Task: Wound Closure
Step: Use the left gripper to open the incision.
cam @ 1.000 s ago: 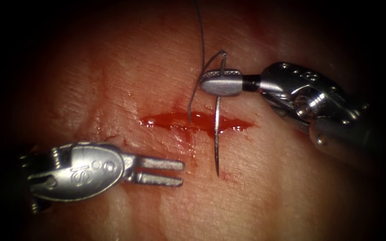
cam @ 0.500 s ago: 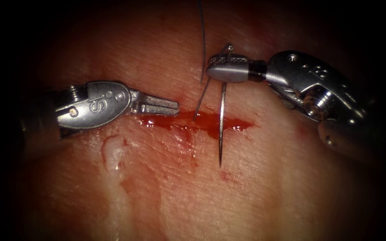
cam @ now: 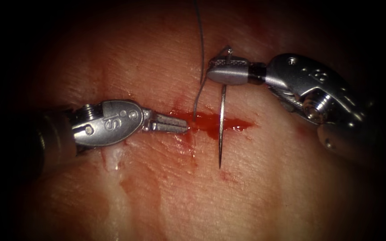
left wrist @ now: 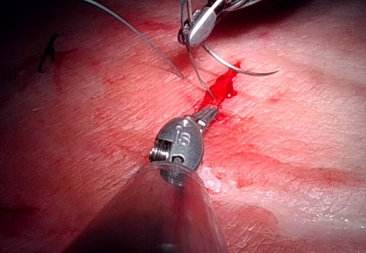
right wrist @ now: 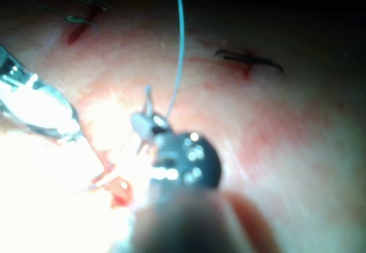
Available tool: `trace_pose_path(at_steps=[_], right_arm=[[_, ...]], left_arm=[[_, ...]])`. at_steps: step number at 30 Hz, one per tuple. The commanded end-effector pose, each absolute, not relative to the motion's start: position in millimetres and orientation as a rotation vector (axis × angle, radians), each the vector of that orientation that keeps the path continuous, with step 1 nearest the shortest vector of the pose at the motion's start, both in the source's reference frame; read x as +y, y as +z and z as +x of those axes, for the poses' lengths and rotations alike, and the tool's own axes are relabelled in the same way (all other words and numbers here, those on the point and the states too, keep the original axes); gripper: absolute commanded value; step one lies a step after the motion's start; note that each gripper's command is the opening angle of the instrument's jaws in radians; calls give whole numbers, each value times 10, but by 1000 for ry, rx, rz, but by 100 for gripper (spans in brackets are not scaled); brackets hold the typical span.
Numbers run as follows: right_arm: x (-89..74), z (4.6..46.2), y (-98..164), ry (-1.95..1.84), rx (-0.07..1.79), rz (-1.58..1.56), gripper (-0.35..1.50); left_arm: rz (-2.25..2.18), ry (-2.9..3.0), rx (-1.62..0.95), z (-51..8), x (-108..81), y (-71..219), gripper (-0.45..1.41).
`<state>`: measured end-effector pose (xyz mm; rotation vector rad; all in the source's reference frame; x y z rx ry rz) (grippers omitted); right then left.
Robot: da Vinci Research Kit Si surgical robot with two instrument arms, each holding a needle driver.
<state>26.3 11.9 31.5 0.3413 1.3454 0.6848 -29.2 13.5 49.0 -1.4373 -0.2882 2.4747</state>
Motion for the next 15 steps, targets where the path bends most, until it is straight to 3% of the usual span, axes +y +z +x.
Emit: trace_pose_path(at_steps=[1, 15], right_arm=[[127, 270, 317, 673, 1351, 328, -35], [125, 270, 317, 624, 1352, 285, -35]], left_arm=[[-1438, 2465, -289, -296, 142, 502, -45], [-1342, 2490, -380, -293, 148, 558, -45]])
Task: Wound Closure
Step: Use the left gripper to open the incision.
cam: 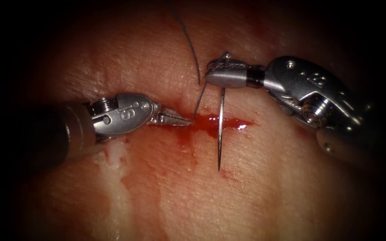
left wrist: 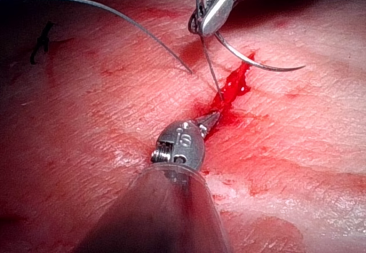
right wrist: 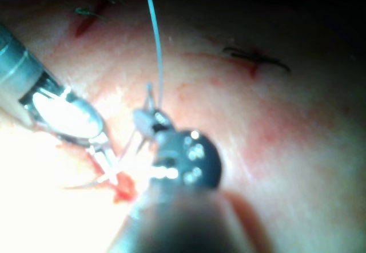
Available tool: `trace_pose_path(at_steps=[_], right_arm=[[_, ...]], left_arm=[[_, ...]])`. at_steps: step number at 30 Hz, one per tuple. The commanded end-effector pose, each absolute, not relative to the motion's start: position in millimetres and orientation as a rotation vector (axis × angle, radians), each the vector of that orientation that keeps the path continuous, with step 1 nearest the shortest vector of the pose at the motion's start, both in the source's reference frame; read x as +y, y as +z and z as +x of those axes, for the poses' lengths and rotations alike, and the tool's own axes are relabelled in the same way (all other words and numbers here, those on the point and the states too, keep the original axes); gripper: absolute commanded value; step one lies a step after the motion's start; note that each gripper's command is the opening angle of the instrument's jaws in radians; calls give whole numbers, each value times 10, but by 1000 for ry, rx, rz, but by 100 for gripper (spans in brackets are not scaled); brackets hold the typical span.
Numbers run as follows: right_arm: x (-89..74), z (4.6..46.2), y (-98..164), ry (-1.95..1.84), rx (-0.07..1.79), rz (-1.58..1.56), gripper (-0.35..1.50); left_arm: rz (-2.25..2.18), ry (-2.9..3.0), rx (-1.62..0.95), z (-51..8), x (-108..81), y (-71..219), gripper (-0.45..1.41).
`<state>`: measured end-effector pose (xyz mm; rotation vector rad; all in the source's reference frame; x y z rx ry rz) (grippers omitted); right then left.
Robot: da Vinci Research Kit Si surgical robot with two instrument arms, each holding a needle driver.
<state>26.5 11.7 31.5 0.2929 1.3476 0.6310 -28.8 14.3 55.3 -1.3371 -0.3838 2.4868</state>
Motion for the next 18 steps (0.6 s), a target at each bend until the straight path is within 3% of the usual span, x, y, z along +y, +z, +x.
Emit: trace_pose_path(at_steps=[1, 8, 18], right_arm=[[126, 270, 318, 610, 1352, 272, -35], [133, 272, 322, 543, 1348, 194, -35], [136, 270, 325, 520, 1338, 155, -35]], left_arm=[[-1331, 2499, -389, -292, 150, 558, -45], [-1312, 2519, -452, -303, 163, 559, -45], [-1132, 2688, -808, -330, 121, 581, -45]])
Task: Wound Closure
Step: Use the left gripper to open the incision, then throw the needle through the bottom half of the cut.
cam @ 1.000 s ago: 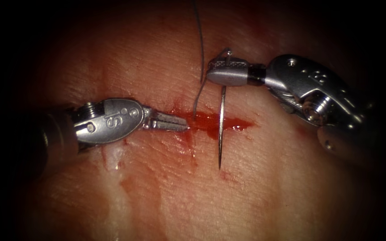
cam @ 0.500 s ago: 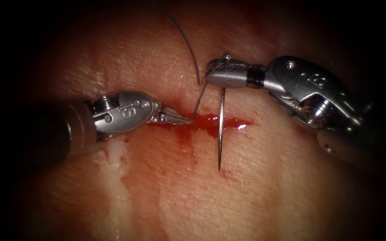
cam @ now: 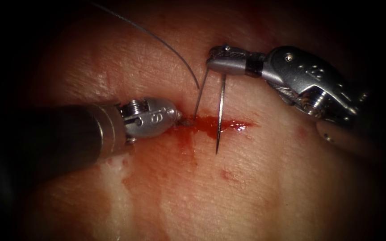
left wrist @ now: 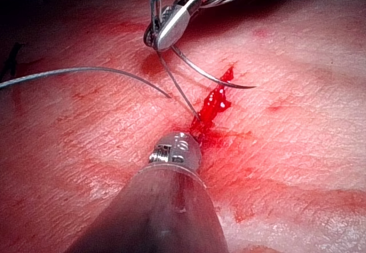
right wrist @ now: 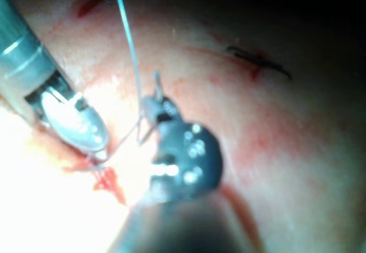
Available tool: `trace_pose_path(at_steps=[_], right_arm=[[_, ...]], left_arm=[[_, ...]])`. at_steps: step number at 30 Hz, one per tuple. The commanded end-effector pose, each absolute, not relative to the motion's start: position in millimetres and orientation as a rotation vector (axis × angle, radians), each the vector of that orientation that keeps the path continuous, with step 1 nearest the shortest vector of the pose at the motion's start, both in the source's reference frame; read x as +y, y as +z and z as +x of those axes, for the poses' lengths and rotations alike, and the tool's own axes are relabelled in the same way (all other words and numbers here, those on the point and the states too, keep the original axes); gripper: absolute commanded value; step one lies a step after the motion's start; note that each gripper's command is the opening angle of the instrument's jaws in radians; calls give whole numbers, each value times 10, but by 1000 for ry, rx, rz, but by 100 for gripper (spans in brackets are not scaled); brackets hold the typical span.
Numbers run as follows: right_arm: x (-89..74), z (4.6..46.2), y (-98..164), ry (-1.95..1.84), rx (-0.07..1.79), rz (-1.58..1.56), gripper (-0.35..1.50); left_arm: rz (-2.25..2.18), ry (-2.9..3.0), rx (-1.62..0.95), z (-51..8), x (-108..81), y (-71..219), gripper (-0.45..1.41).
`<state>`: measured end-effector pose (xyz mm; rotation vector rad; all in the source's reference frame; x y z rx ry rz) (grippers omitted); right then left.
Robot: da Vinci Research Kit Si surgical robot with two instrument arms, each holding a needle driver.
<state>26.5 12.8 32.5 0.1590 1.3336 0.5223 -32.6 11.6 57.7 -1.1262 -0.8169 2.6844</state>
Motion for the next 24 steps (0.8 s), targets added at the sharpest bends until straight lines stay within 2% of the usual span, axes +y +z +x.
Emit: trace_pose_path(at_steps=[1, 5, 9, 16, 24], right_arm=[[136, 270, 325, 520, 1338, 155, -35], [138, 271, 327, 502, 1336, 136, -35], [141, 277, 332, 484, 1330, 107, -35], [143, 292, 347, 445, 1302, 18, -35], [148, 305, 356, 342, 1276, -71, -35]], left_arm=[[-1125, 2675, -843, -330, 122, 580, -45], [-1137, 2608, -1024, -327, 128, 568, -38], [-1193, 2564, -1113, -329, 138, 551, -40], [-1199, 2576, -1128, -327, 134, 545, -30], [-1193, 2581, -1115, -318, 125, 542, -30]])
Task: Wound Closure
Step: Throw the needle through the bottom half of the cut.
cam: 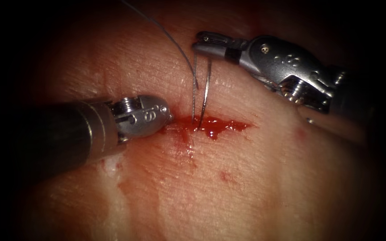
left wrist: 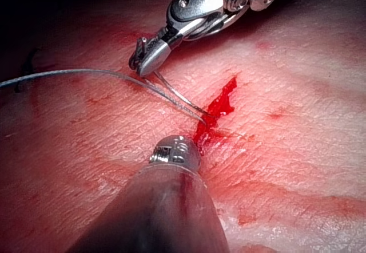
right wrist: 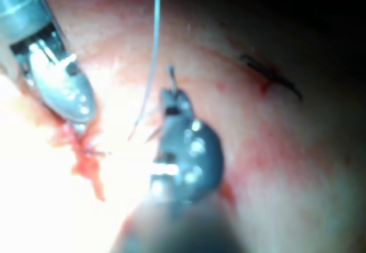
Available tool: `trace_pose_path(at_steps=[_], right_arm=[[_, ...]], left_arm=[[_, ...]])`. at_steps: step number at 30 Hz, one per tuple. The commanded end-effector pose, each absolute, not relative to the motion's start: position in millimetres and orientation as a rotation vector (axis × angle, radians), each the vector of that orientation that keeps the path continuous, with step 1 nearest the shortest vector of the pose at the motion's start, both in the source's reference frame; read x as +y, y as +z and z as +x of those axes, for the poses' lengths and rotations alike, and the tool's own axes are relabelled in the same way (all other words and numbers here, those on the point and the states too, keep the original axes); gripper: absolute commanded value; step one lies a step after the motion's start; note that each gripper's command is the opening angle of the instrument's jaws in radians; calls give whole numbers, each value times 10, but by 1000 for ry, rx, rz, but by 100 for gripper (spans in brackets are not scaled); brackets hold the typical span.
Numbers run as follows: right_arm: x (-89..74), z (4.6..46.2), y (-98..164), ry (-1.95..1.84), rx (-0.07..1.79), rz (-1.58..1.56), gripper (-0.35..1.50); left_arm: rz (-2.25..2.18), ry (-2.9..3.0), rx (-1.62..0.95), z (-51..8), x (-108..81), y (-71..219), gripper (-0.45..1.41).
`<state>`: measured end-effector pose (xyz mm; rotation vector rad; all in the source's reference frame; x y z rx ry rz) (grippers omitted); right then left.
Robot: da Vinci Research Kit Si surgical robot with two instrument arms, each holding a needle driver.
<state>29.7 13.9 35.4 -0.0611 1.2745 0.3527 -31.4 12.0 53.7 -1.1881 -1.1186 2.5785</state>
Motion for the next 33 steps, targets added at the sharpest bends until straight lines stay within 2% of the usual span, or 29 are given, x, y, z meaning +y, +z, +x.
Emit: trace_pose_path(at_steps=[1, 15, 33], right_arm=[[147, 306, 357, 331, 1272, -78, -35], [147, 310, 361, 281, 1249, -119, -35], [126, 326, 346, 252, 1258, -134, -35]], left_arm=[[-1193, 2581, -1116, -318, 124, 541, -30], [-1189, 2581, -1092, -317, 123, 528, -27], [-1185, 2587, -1065, -316, 128, 530, -33]])
